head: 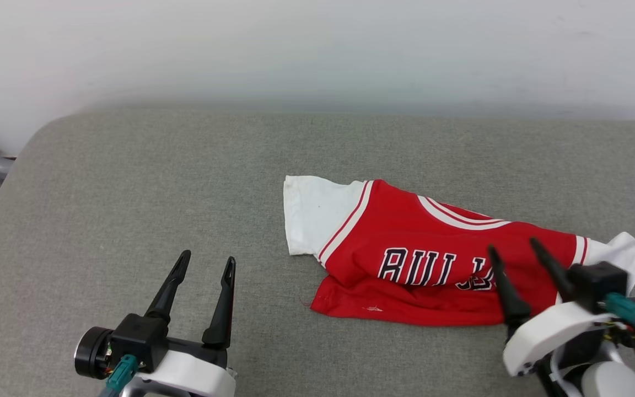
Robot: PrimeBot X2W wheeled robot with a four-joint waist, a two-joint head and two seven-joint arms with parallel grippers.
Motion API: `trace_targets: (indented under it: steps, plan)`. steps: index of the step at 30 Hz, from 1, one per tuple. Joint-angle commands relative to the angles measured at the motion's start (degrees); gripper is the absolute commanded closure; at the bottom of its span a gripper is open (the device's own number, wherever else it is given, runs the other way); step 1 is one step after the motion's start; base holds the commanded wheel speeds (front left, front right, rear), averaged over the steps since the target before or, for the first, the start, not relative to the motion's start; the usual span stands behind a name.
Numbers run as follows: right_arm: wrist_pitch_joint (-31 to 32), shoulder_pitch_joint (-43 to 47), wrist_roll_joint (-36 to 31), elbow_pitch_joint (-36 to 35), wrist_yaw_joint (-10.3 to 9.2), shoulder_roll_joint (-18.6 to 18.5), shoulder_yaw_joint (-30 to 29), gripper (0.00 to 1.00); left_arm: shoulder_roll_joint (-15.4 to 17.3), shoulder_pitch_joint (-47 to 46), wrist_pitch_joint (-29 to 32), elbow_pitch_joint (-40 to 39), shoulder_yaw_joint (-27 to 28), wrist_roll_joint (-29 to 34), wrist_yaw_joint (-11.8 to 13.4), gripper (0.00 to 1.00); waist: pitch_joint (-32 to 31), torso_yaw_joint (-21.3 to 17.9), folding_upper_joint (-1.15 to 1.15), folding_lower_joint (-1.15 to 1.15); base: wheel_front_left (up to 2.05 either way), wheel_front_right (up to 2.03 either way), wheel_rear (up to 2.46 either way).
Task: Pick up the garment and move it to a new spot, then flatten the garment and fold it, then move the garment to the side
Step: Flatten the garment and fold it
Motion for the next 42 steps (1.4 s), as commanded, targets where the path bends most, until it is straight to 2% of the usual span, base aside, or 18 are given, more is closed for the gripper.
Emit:
trace_targets:
  steps: [1, 7, 13, 20, 30, 31, 32, 33, 38, 42]
  plan:
    - [4.0, 0.28, -0.47, -0.17, -0.04, -1.64, 2.88, 0.0, 0.06, 0.24, -0.15, 0.09, -0.17, 0.03, 0.03, 0.0, 0.43, 0.45, 0.0, 0.0, 0.0, 0.0, 0.0]
    - [19.66, -1.9, 0.98, -0.8, -0.05, -5.92, 12.9, 0.0, 0.16, -0.95, -0.15, 0.47, -0.77, -0.07, 0.03, 0.0, 2.26, 2.15, 0.0, 0.0, 0.0, 0.0, 0.0]
    - [35.94, -6.55, 4.05, -1.1, -0.06, -10.48, 19.28, 0.0, -0.48, -2.65, -0.15, 0.99, -1.67, -0.27, 0.03, 0.0, 5.0, 5.38, 0.0, 0.0, 0.0, 0.0, 0.0]
    - [42.39, -11.49, 3.69, 4.16, -0.06, -14.14, 22.59, 0.0, -0.95, -4.2, -0.15, 1.48, -2.22, -0.42, 0.03, 0.0, 7.27, 9.41, 0.0, 0.0, 0.0, 0.0, 0.0]
    - [43.05, -14.07, 6.52, 12.06, -0.03, -15.4, 26.07, 0.0, -1.21, -4.6, -0.15, 2.14, -2.26, -0.35, 0.03, 0.0, 7.97, 11.93, 0.0, 0.0, 0.0, 0.0, 0.0]
    - [42.81, -13.84, 7.05, 12.65, -0.03, -15.76, 26.63, 0.55, -1.24, -4.6, -0.15, 2.25, -2.22, -0.3, 0.03, 0.0, 7.84, 12.0, 0.0, 0.0, 0.0, 0.0, 0.0]
    - [42.56, -13.56, 7.62, 13.01, -0.03, -16.15, 27.24, 0.93, -1.27, -4.54, -0.15, 2.32, -2.07, -0.27, 0.03, 0.0, 7.65, 11.95, 0.0, 0.0, 0.0, 0.0, 0.0]
    - [42.35, -13.24, 8.23, 13.2, -0.03, -16.57, 27.62, 1.0, -1.26, -4.35, -0.15, 2.38, -1.83, -0.22, 0.03, 0.0, 7.4, 11.79, 0.0, 0.0, 0.0, 0.0, 0.0]
    - [41.53, -11.86, 12.81, 10.92, -0.03, -18.59, 30.52, 1.0, -1.23, -3.0, -0.15, 2.57, -1.04, -0.07, 0.03, 0.0, 5.56, 10.02, 0.0, 0.0, 0.0, 0.0, 0.0]
    - [43.58, -10.84, 16.49, 6.82, -0.03, -22.15, 34.61, 1.0, -0.98, -2.5, -0.15, 2.69, -0.59, -0.02, 0.03, 0.0, 3.53, 8.0, 0.0, 0.0, 0.0, 0.0, 0.0]
